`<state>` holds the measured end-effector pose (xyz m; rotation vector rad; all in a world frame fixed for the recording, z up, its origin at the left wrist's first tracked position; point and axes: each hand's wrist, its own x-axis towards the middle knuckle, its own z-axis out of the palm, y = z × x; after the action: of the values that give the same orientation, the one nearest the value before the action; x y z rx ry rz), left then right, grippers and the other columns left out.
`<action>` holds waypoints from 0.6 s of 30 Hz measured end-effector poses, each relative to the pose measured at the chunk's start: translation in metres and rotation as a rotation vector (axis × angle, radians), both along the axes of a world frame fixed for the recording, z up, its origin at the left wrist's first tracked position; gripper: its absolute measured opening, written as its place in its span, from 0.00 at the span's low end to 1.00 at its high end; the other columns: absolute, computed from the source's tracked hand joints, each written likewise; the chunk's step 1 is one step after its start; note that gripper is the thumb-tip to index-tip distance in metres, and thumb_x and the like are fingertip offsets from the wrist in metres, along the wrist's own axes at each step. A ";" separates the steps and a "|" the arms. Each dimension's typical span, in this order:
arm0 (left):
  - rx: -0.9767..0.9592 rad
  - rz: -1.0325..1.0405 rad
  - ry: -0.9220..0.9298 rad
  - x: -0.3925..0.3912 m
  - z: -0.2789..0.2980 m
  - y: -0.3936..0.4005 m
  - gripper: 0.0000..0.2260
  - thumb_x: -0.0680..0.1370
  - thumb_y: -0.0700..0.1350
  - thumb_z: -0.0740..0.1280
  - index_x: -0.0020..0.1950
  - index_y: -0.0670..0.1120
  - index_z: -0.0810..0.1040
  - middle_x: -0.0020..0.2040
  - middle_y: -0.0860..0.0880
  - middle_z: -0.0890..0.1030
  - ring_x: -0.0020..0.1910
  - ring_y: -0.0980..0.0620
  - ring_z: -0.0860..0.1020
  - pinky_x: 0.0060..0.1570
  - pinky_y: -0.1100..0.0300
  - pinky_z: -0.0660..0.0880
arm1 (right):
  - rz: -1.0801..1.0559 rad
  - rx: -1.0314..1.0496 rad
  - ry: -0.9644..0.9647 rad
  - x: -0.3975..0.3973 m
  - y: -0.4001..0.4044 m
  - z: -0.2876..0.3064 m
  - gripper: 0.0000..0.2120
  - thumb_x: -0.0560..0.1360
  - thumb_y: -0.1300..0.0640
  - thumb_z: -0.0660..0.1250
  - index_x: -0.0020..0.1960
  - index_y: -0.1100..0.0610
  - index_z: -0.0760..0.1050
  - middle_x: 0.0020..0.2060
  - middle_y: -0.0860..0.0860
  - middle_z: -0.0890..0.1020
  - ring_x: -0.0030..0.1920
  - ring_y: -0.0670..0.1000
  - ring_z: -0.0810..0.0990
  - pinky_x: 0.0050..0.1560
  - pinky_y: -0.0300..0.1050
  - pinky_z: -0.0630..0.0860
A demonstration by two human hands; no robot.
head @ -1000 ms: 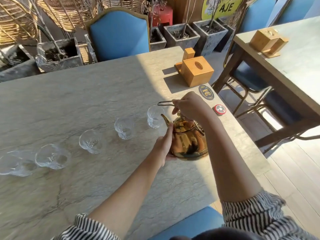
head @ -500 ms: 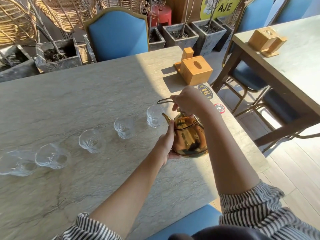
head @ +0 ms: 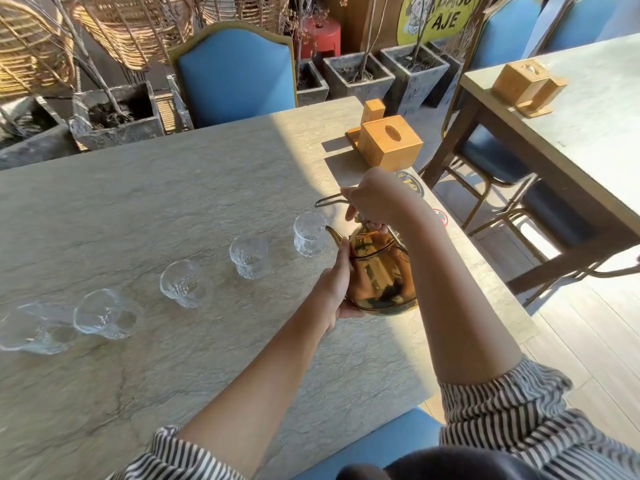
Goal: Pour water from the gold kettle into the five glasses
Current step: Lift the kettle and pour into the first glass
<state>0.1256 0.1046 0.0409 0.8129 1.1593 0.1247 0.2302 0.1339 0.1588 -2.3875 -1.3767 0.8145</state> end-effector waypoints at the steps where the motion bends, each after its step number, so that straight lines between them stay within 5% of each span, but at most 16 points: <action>1: 0.002 0.001 -0.001 0.000 0.001 0.000 0.33 0.79 0.74 0.51 0.61 0.49 0.79 0.56 0.44 0.84 0.59 0.41 0.85 0.47 0.48 0.85 | 0.005 0.002 0.001 0.000 0.000 0.002 0.22 0.81 0.52 0.59 0.39 0.63 0.83 0.24 0.52 0.76 0.23 0.51 0.73 0.29 0.44 0.72; 11: 0.033 -0.008 -0.013 0.000 0.004 0.000 0.41 0.78 0.75 0.51 0.72 0.45 0.79 0.66 0.39 0.84 0.62 0.39 0.85 0.55 0.44 0.85 | -0.003 0.025 0.011 -0.001 -0.005 0.014 0.22 0.82 0.51 0.58 0.45 0.64 0.84 0.28 0.54 0.79 0.28 0.53 0.76 0.41 0.50 0.80; 18: 0.039 -0.016 -0.003 -0.002 -0.008 0.002 0.41 0.78 0.76 0.53 0.71 0.45 0.79 0.60 0.41 0.85 0.61 0.40 0.85 0.56 0.45 0.85 | -0.058 0.080 0.016 0.001 -0.012 -0.001 0.22 0.82 0.50 0.60 0.40 0.63 0.84 0.24 0.52 0.75 0.23 0.51 0.73 0.34 0.46 0.74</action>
<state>0.1232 0.1063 0.0330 0.8557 1.1505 0.1356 0.2313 0.1219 0.1581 -2.3436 -1.3024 0.7479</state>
